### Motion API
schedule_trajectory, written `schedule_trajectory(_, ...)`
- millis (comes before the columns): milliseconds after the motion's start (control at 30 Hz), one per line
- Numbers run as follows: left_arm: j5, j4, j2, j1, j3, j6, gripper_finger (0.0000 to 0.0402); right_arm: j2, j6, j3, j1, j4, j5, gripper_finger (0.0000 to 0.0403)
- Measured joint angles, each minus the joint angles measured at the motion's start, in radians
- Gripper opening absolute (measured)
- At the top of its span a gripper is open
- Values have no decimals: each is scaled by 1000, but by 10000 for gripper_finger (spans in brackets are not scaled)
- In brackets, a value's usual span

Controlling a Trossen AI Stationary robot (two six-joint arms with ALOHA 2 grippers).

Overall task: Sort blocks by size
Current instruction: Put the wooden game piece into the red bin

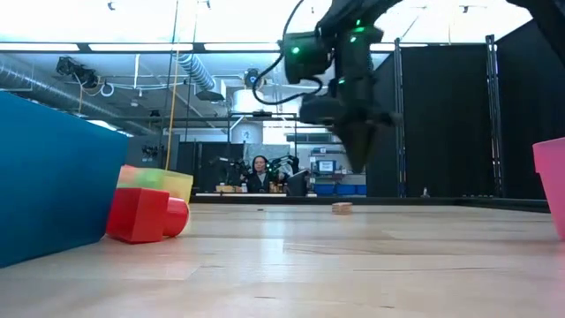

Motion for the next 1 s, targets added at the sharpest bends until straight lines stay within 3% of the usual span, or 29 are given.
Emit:
schedule_trajectory(133, 0, 0, 0, 0, 0, 0, 2, -44, 3, -2, 74, -108, 90, 35)
schedule_trajectory(233, 0, 0, 0, 0, 0, 1, 2, -75, 59, 0, 108, -112, 84, 59)
schedule_trajectory(533, 0, 0, 0, 0, 0, 1, 2, -76, 271, -19, 61, 59, 167, 240)
schedule_trajectory(633, 0, 0, 0, 0, 0, 2, 2, -76, 322, -54, 26, 80, 181, 278)
schedule_trajectory(767, 0, 0, 0, 0, 0, 4, 2, -76, 379, -99, -7, 168, 173, 288)
schedule_trajectory(1000, 0, 0, 0, 0, 0, 5, 2, -76, 426, -163, -32, 271, 167, 263)
